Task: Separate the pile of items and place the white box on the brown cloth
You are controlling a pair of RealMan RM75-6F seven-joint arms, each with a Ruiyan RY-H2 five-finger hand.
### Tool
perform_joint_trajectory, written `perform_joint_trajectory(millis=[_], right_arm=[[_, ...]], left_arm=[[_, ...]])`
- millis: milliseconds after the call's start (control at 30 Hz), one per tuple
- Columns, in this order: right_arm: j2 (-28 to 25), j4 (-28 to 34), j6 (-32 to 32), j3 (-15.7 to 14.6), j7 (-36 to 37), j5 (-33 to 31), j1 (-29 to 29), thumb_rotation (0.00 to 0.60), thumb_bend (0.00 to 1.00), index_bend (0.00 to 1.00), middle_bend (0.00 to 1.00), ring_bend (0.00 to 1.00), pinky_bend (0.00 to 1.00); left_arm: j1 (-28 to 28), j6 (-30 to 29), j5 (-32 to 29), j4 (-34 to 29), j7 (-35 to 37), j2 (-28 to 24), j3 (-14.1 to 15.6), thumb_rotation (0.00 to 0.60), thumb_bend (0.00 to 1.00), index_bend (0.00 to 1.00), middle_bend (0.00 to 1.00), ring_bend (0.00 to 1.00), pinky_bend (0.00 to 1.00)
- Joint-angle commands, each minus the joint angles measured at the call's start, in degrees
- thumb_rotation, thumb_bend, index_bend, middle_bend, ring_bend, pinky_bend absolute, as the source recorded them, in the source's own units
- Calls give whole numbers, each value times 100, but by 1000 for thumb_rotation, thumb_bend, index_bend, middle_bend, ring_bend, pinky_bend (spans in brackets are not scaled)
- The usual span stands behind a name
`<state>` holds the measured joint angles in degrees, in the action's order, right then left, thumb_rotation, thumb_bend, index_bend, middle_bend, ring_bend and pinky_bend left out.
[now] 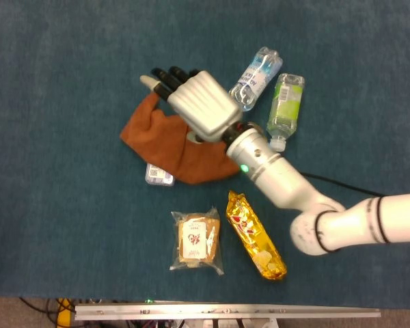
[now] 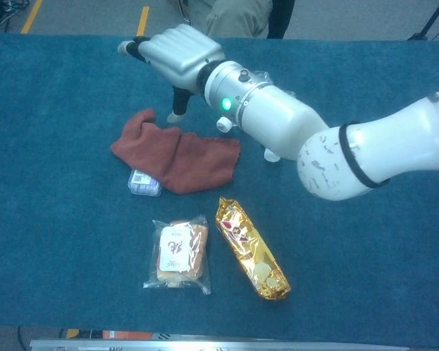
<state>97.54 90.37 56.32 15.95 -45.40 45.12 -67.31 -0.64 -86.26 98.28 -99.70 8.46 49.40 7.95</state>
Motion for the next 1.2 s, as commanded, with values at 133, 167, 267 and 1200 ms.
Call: perform_joint_trajectory(millis=[133, 167, 267, 1200], right_arm=[[-781, 571, -27, -414, 233, 266, 396, 600, 0, 0, 141, 183, 411], [-887, 643, -20, -459, 288, 296, 458, 600, 0, 0, 144, 183, 411], [-1265, 889, 17, -622, 486, 472, 680, 600, 0, 0, 156, 183, 411], [-4383, 2593, 1508, -2092, 2304, 3486, 3304, 600, 0, 25, 263, 292, 446]], left_arm=[[-53, 54, 17, -35, -38, 0, -25, 600, 354, 187, 202, 135, 153], [-73, 75, 19, -43, -42, 0, -32, 600, 354, 187, 202, 135, 153], [-172, 178, 53, -87, -72, -10, -66, 600, 353, 187, 202, 135, 153], [-2523, 2669, 348, -113, -143, 899, -750, 599, 300, 75, 144, 123, 147]])
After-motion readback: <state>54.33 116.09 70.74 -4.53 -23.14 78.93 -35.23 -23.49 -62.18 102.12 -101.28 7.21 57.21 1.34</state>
